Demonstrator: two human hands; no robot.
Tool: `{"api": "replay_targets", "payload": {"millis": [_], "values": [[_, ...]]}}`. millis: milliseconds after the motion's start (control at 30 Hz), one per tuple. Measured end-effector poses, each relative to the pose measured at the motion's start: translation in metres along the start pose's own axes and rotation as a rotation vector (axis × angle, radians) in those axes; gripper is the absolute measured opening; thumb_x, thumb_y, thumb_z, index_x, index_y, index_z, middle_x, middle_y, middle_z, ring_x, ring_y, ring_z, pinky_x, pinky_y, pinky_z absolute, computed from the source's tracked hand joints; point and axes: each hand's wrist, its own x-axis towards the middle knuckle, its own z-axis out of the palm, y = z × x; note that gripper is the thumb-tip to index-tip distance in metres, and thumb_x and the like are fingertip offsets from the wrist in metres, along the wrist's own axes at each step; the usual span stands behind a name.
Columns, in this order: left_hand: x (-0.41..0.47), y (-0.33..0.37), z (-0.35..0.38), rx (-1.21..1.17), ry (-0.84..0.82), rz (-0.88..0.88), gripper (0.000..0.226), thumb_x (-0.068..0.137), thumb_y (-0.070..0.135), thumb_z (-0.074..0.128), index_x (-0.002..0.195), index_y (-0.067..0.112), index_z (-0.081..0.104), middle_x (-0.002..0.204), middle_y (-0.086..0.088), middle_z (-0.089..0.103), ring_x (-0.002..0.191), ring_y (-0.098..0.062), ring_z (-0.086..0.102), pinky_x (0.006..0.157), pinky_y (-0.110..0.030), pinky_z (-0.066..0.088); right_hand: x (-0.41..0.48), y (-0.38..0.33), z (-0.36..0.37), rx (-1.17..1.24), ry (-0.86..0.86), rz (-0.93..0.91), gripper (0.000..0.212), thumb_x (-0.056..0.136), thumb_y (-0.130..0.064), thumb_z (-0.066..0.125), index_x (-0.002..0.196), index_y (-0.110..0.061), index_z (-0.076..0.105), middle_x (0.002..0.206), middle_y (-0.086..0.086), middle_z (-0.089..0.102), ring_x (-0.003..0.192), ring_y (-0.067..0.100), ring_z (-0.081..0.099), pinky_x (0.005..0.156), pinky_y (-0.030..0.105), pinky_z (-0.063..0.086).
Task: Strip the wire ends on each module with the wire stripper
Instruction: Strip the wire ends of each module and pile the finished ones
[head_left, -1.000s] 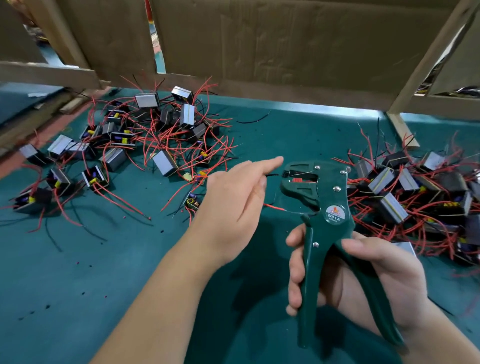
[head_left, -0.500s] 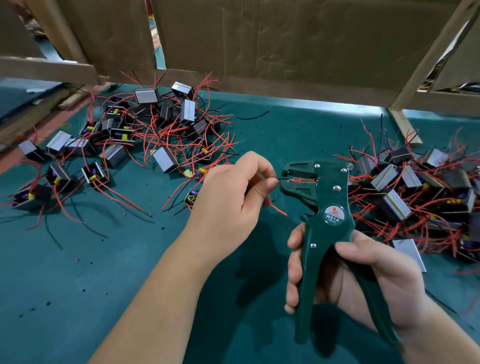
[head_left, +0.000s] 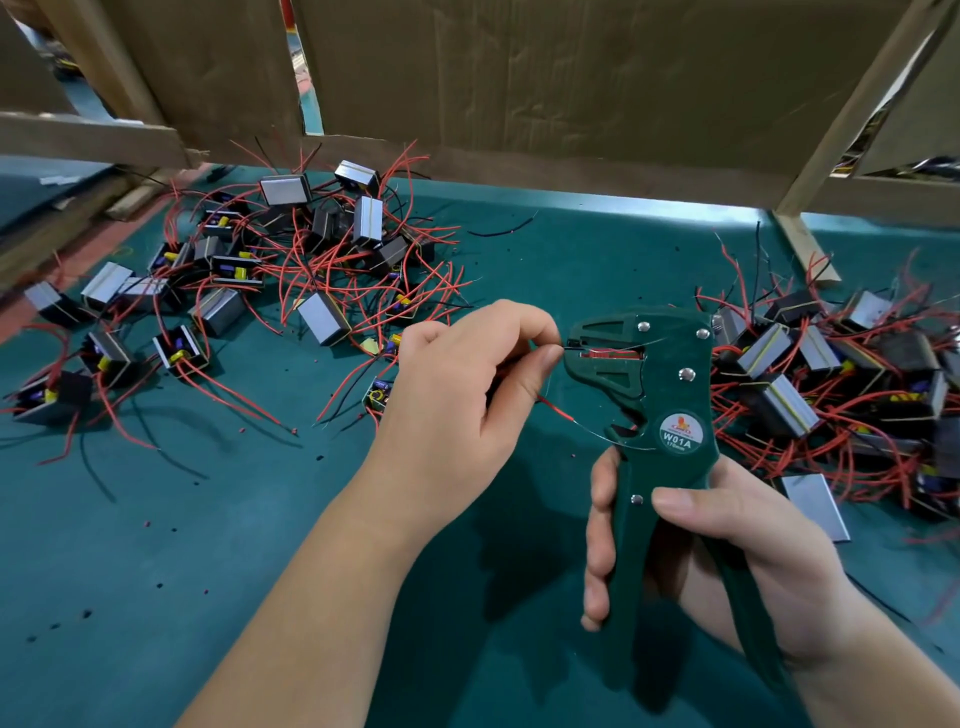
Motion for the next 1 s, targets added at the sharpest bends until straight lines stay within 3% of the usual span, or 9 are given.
{"api": "replay_targets", "payload": {"millis": [33, 67, 300, 467, 567, 667, 733, 867, 1000], "values": [[0.001, 0.000, 0.000, 0.005, -0.001, 0.002, 0.013, 0.096, 0.019, 0.053, 0.091, 0.031, 0.050, 0.067, 0.012, 0.049, 0.060, -0.003, 0.043, 0.066, -0.038, 0.038, -0.013, 0.023, -0.008, 0.008, -0.111, -0.207, 0.042, 0.066, -0.029, 0.082, 0.093, -0.002, 0.064, 0.074, 0.028, 0.060, 0.065, 0.041, 0.061, 0.065, 0.051, 0.051], [0.001, 0.000, -0.001, 0.011, -0.003, 0.004, 0.013, 0.096, 0.019, 0.053, 0.091, 0.031, 0.050, 0.067, 0.011, 0.048, 0.059, -0.003, 0.043, 0.066, -0.040, 0.039, -0.011, 0.024, -0.018, -0.001, -0.081, -0.235, 0.041, 0.066, -0.029, 0.082, 0.092, -0.003, 0.065, 0.074, 0.028, 0.060, 0.064, 0.041, 0.061, 0.065, 0.051, 0.051], [-0.002, -0.001, 0.001, 0.122, -0.025, -0.029, 0.011, 0.097, 0.017, 0.049, 0.097, 0.021, 0.059, 0.078, 0.018, 0.053, 0.072, 0.003, 0.048, 0.085, -0.040, 0.036, -0.011, 0.031, -0.020, 0.023, 0.040, -0.191, 0.044, 0.062, -0.037, 0.086, 0.082, -0.006, 0.064, 0.066, 0.025, 0.056, 0.055, 0.036, 0.059, 0.057, 0.048, 0.051], [-0.003, -0.006, 0.003, 0.138, -0.246, -0.162, 0.027, 0.095, 0.026, 0.038, 0.105, 0.019, 0.062, 0.092, 0.012, 0.057, 0.086, -0.002, 0.048, 0.090, -0.036, 0.031, -0.004, 0.032, -0.013, 0.067, 0.233, -0.200, 0.057, 0.044, -0.050, 0.090, 0.066, -0.009, 0.056, 0.053, 0.015, 0.045, 0.034, 0.025, 0.044, 0.043, 0.034, 0.045], [-0.002, -0.009, 0.004, 0.107, -0.255, -0.195, 0.018, 0.092, 0.027, 0.042, 0.093, 0.021, 0.058, 0.082, 0.011, 0.054, 0.076, -0.003, 0.045, 0.081, -0.035, 0.033, -0.002, 0.030, -0.018, 0.134, 0.141, -0.199, 0.053, 0.051, -0.047, 0.088, 0.077, -0.008, 0.063, 0.063, 0.017, 0.053, 0.047, 0.031, 0.055, 0.051, 0.043, 0.051], [-0.001, -0.012, -0.002, 0.027, -0.128, -0.208, 0.013, 0.093, 0.026, 0.049, 0.088, 0.019, 0.058, 0.069, 0.015, 0.049, 0.066, 0.002, 0.044, 0.068, -0.019, 0.032, -0.003, 0.025, -0.022, 0.217, 0.064, -0.257, 0.050, 0.057, -0.037, 0.084, 0.092, -0.006, 0.065, 0.080, 0.022, 0.059, 0.070, 0.038, 0.063, 0.068, 0.053, 0.054], [0.000, -0.013, -0.005, -0.038, -0.068, -0.235, 0.007, 0.092, 0.023, 0.054, 0.087, 0.021, 0.058, 0.070, 0.017, 0.050, 0.063, 0.004, 0.045, 0.063, -0.010, 0.032, -0.004, 0.024, -0.025, 0.234, 0.110, -0.253, 0.054, 0.050, -0.032, 0.085, 0.092, -0.004, 0.067, 0.081, 0.023, 0.059, 0.071, 0.039, 0.063, 0.067, 0.054, 0.054], [0.001, -0.013, -0.004, -0.133, -0.031, -0.280, 0.006, 0.089, 0.026, 0.058, 0.084, 0.028, 0.059, 0.072, 0.020, 0.057, 0.068, 0.005, 0.051, 0.065, -0.008, 0.036, -0.005, 0.026, -0.025, 0.201, 0.113, -0.169, 0.059, 0.045, -0.028, 0.087, 0.095, -0.002, 0.068, 0.083, 0.026, 0.060, 0.069, 0.040, 0.063, 0.066, 0.053, 0.054], [0.001, -0.011, -0.004, -0.168, -0.040, -0.276, 0.006, 0.086, 0.027, 0.060, 0.085, 0.032, 0.062, 0.084, 0.008, 0.064, 0.079, 0.000, 0.056, 0.077, -0.018, 0.044, -0.005, 0.030, -0.019, 0.114, -0.018, -0.156, 0.055, 0.056, -0.028, 0.085, 0.101, -0.002, 0.067, 0.095, 0.032, 0.062, 0.071, 0.043, 0.063, 0.070, 0.057, 0.052]]}}
